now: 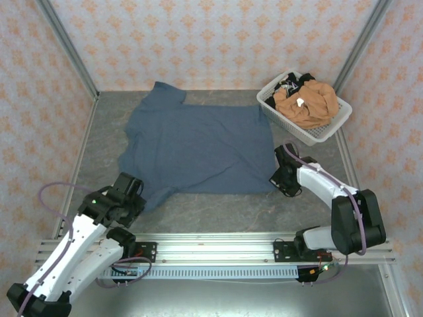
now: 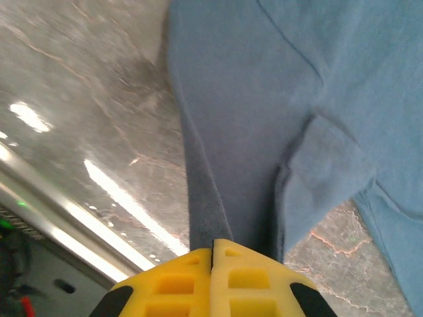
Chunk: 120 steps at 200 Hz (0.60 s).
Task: Fold and stack the t-shirts
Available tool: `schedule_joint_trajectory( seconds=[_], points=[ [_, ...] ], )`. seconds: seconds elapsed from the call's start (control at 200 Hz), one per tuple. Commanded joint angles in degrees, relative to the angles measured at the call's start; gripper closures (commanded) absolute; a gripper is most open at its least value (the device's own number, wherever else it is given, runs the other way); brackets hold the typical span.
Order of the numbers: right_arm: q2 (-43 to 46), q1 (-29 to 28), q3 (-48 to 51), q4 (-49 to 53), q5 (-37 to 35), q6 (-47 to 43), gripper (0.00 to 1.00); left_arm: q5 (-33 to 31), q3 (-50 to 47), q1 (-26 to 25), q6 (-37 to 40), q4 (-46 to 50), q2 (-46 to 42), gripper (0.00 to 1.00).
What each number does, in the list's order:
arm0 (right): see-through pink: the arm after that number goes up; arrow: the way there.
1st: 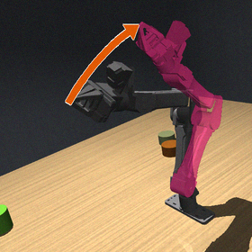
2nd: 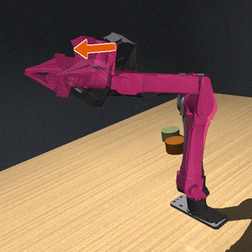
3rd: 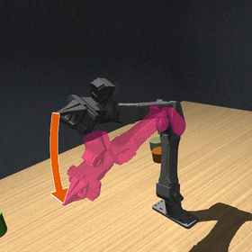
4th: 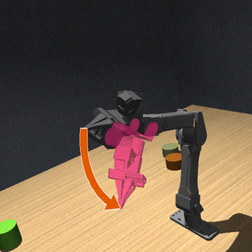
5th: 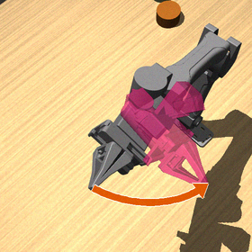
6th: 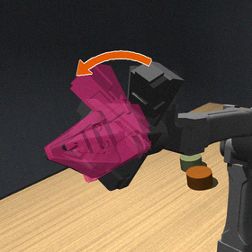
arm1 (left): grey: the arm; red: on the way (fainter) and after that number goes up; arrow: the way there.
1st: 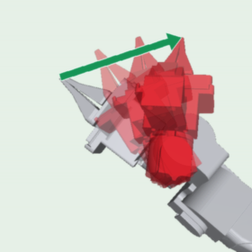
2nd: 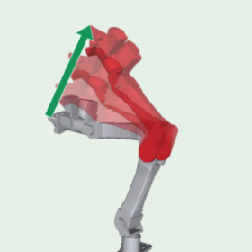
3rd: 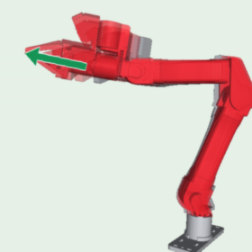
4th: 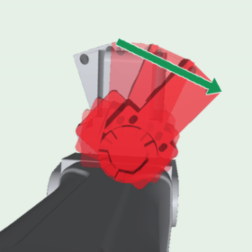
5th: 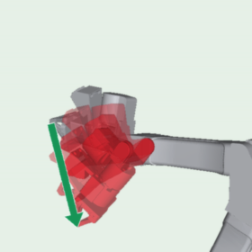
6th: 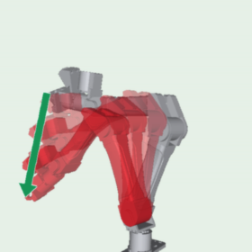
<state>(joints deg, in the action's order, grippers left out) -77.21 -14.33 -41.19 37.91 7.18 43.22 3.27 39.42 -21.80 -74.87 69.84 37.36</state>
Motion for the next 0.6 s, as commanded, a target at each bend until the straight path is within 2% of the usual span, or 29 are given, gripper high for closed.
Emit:
schedule_joint_trajectory(
  seconds=[0.0,0.285,0.455,0.595],
  points=[
    [-0.31,-0.07,-1.95,3.65,-4.09,-0.9,1.0,-7.79,1.86,-0.43,-1.34,9.82,-0.93,1.0],
    [1.21,0.05,-1.19,8.11,-5.33,0.4,1.0,-4.39,-4.32,-1.72,-1.89,5.69,0.07,1.0],
    [0.41,0.35,1.1,7.1,-3.13,0.81,1.0,-3.36,-5.41,-2.71,3.8,1.0,6.11,1.0],
    [0.14,0.62,0.42,8.09,-2.83,1.05,1.0,-7.84,-2.01,-5.26,6.07,1.52,9.7,1.0]
  ],
)
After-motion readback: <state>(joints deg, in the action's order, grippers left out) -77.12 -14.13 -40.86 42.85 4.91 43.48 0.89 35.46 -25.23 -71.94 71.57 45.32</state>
